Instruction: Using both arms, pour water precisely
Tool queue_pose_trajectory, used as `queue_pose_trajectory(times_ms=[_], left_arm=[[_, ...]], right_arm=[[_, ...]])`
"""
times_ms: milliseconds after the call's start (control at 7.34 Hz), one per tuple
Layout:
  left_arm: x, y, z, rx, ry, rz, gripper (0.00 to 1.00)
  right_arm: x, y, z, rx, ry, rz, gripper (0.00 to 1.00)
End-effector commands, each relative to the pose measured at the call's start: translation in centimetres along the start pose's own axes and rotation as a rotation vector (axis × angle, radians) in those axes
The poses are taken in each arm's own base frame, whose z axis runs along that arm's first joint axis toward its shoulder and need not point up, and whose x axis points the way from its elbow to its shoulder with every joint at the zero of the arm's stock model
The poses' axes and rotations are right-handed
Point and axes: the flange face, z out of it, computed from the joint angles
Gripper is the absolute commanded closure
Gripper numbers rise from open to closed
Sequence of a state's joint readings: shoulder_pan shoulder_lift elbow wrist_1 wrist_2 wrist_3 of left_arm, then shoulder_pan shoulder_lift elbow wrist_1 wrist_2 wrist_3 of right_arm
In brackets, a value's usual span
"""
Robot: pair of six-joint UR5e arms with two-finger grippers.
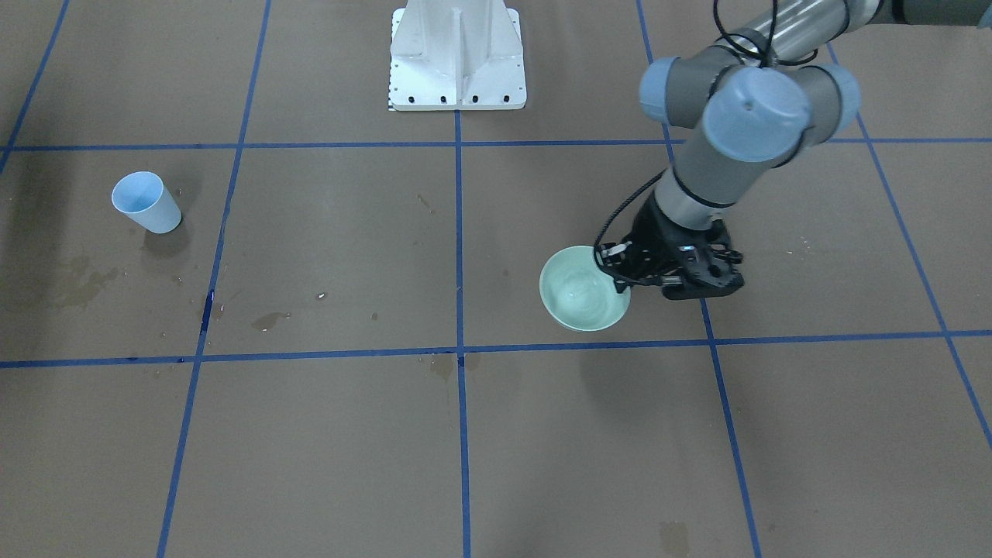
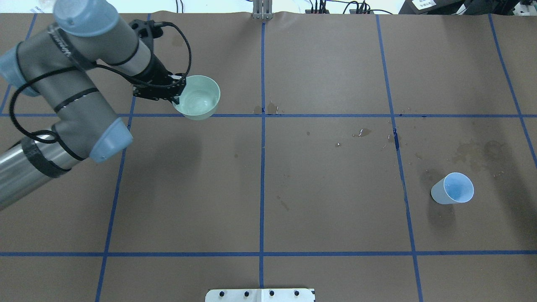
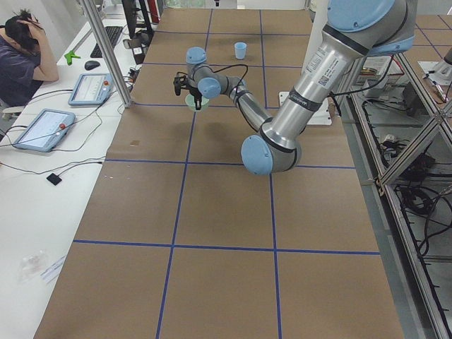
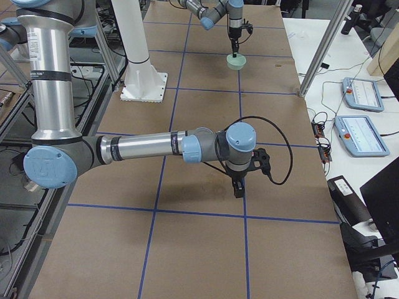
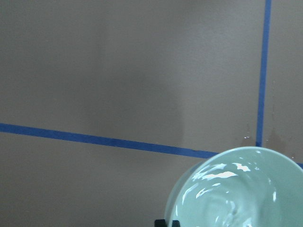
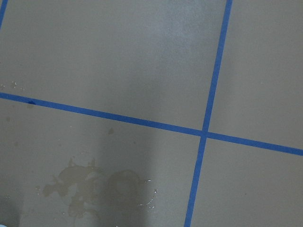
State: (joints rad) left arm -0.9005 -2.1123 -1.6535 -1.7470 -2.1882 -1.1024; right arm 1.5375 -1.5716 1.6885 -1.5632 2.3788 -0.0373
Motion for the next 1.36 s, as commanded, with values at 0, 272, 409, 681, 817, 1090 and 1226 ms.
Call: queue_pose_trajectory(times_ms=[0, 272, 409, 681, 817, 1090, 1226], left_arm=[[-13.0, -2.9, -3.5, -0.018, -0.024, 0.02, 1.0], [-22.4, -1.8, -2.4, -0.043, -0.086, 0.071, 1.0], [-26.0, -0.6, -1.8, -0.053, -0.102, 0.081, 1.0], [-31.4, 2.0, -0.5, -0.041, -0.092, 0.087, 1.0], [-33.4, 3.4, -0.2, -0.034, -0.082, 0.091, 1.0], [-32.2, 4.6, -1.4, -0.016, -0.059, -0.002, 1.0], [-32.3, 5.6, -1.7, -0.003, -0.036, -0.01, 1.0]], right_arm=[[0.9, 1.3, 0.8, -0.042, 0.006, 0.05, 0.0], [1.1, 1.5, 0.6, -0.062, 0.046, 0.067, 0.0], [1.0, 1.1, 0.5, -0.059, 0.059, 0.063, 0.0], [0.9, 0.9, 0.2, -0.055, 0.071, 0.057, 0.0], [1.0, 0.9, 0.3, -0.056, 0.073, 0.058, 0.0], [0.9, 0.8, 0.2, -0.054, 0.073, 0.056, 0.0], [0.9, 0.8, 0.2, -0.054, 0.073, 0.056, 0.0]])
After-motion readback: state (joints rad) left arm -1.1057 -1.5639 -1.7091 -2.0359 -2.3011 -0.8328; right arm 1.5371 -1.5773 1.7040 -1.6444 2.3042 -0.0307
